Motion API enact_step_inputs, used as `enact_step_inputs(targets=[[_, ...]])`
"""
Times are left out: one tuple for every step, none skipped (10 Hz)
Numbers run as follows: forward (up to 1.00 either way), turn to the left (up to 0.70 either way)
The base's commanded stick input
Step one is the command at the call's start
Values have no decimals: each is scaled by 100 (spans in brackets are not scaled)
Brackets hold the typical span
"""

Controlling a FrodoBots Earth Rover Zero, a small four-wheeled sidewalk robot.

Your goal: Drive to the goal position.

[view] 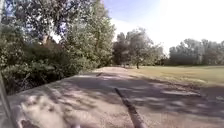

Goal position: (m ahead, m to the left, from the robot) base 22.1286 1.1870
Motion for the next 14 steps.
enact_step_inputs(targets=[[70, 0], [70, 0], [70, 0], [70, 0], [70, 0], [70, 0], [70, 0], [70, 0], [70, 0], [70, 0], [70, 0], [70, 0], [70, 0], [70, 0]])
